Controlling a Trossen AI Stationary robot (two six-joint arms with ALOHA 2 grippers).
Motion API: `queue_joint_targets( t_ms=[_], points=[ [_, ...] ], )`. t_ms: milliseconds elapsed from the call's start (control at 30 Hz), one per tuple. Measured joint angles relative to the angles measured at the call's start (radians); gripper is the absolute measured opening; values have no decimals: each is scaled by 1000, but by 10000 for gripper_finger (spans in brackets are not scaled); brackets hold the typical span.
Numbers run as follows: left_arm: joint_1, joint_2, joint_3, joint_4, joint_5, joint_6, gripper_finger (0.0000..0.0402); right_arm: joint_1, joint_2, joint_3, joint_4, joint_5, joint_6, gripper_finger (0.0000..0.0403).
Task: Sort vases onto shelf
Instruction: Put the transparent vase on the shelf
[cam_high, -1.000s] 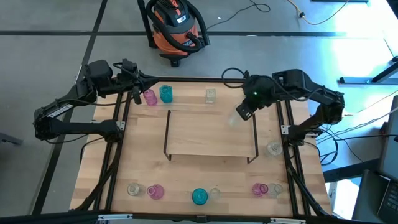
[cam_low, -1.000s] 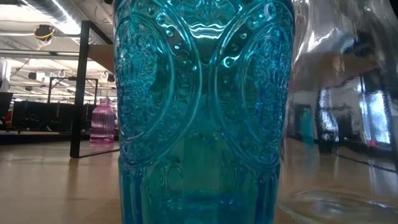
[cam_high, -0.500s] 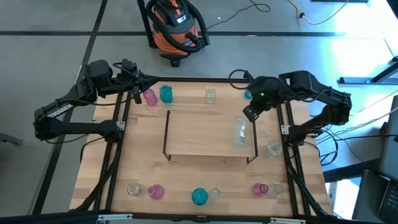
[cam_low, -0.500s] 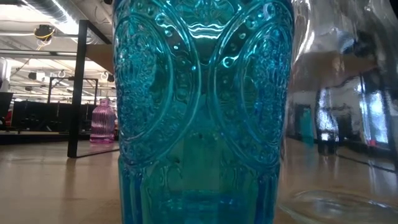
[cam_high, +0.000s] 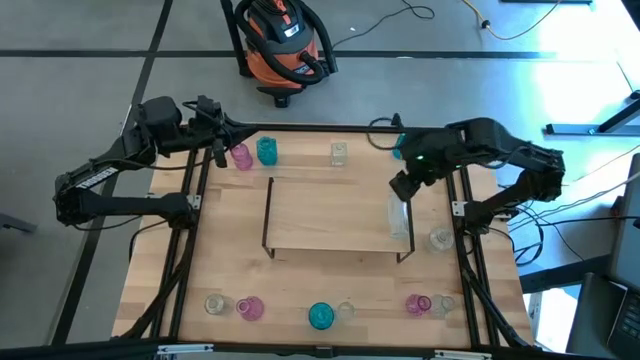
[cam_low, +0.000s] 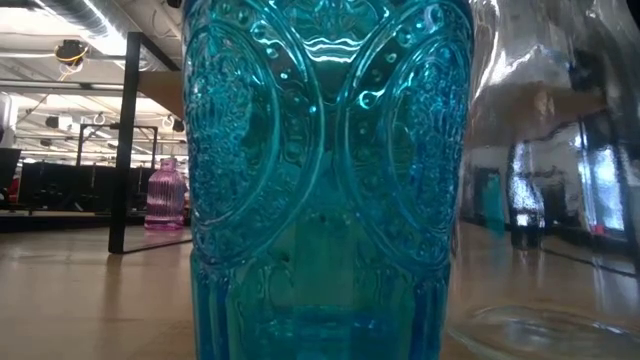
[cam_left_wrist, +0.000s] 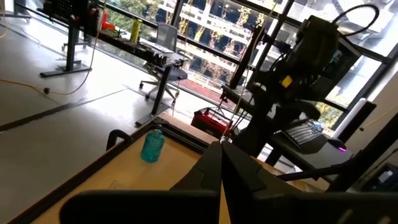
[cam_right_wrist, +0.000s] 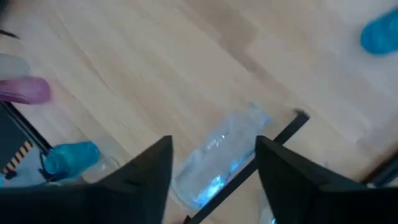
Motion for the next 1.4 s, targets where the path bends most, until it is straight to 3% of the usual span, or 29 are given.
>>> queue_joint_targets(
  t_ms=[233,400,800,1400],
  points=[
    [-27,29,0,-7,27,-23,0,0,14,-171,7,-130,64,307],
    [-52,52,0,-15,29,-23,0,0,14,-198,33,-135,151,337],
    [-63,70,0,-16,29,-15,0,0,31,-198,108,-81,381,320],
    [-63,70,0,-17,70,-14,0,0,165,-198,21,-81,418,308]
  ],
)
